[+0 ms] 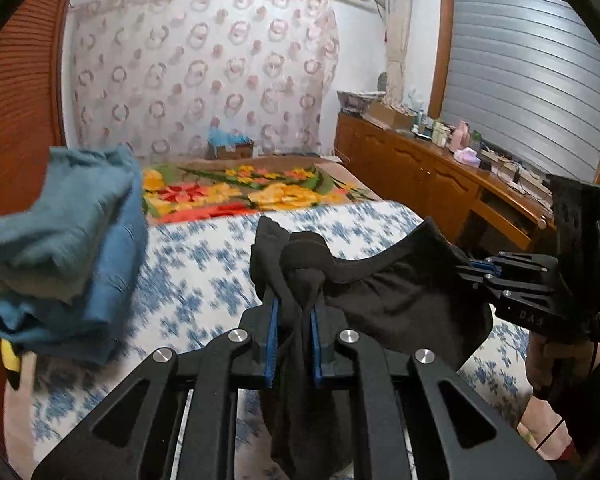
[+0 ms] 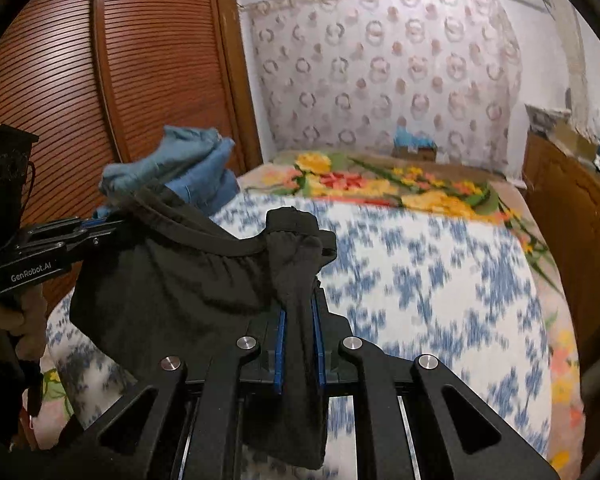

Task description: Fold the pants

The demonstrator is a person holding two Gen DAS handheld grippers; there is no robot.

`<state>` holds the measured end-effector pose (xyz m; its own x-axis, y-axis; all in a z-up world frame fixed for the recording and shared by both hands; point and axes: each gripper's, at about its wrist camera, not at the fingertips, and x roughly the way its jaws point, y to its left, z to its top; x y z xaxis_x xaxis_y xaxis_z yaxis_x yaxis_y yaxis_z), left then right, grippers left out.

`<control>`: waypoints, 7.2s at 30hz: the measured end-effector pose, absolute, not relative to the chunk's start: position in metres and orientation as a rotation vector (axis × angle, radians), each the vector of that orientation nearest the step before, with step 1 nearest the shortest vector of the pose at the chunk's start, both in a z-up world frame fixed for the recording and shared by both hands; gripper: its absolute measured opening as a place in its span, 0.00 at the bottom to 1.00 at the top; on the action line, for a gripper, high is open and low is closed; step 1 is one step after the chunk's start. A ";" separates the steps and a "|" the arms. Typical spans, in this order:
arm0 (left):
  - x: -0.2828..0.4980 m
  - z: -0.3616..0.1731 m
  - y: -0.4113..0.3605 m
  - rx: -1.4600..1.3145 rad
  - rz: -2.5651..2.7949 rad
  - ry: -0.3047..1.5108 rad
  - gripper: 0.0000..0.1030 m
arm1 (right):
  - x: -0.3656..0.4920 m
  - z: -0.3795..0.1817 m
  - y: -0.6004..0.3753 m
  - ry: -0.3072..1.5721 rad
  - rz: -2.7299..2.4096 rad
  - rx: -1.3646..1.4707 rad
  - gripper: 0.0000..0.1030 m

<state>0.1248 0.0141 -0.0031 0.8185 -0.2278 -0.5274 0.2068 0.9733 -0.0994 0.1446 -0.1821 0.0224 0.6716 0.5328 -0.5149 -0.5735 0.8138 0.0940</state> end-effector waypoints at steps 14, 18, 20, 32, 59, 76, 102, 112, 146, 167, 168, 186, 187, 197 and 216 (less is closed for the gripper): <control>0.151 0.033 0.066 -0.016 -0.107 0.503 0.14 | 0.216 0.055 -0.133 0.465 0.725 -0.138 0.11; 0.155 0.037 0.078 -0.013 -0.091 0.496 0.14 | 0.232 0.054 -0.124 0.451 0.743 -0.138 0.11; 0.157 0.040 0.083 -0.013 -0.085 0.489 0.14 | 0.240 0.053 -0.121 0.447 0.751 -0.136 0.11; 0.171 0.061 0.110 -0.018 -0.013 0.432 0.14 | 0.282 0.065 -0.093 0.371 0.806 -0.207 0.11; 0.166 0.040 0.200 -0.233 0.234 0.422 0.14 | 0.411 0.048 0.035 0.345 1.055 -0.229 0.11; 0.165 0.008 0.221 -0.295 0.291 0.509 0.26 | 0.452 0.040 0.104 0.446 1.111 -0.311 0.20; 0.175 -0.001 0.213 -0.216 0.315 0.539 0.59 | 0.465 0.043 0.088 0.539 0.913 -0.254 0.46; 0.166 0.005 0.213 -0.191 0.338 0.535 0.59 | 0.455 0.053 0.083 0.531 0.969 -0.215 0.46; 0.103 0.019 0.193 -0.162 0.344 0.506 0.94 | 0.329 0.058 -0.009 0.501 1.011 -0.183 0.74; 0.090 0.030 0.141 -0.121 0.218 0.495 0.94 | 0.236 0.061 -0.078 0.475 0.846 -0.155 0.78; 0.090 0.030 0.136 -0.118 0.207 0.494 0.94 | 0.232 0.061 -0.082 0.476 0.833 -0.148 0.78; 0.090 0.029 0.041 -0.055 -0.002 0.501 0.94 | 0.149 0.069 -0.153 0.483 0.585 -0.087 0.86; 0.089 0.027 0.039 -0.057 -0.007 0.505 0.94 | 0.143 0.069 -0.156 0.485 0.573 -0.083 0.86; 0.076 0.009 0.002 -0.044 -0.071 0.551 0.94 | 0.100 0.066 -0.177 0.515 0.444 -0.069 0.86; 0.047 0.055 -0.012 -0.007 -0.058 0.436 0.94 | 0.035 0.103 -0.181 0.369 0.377 -0.013 0.86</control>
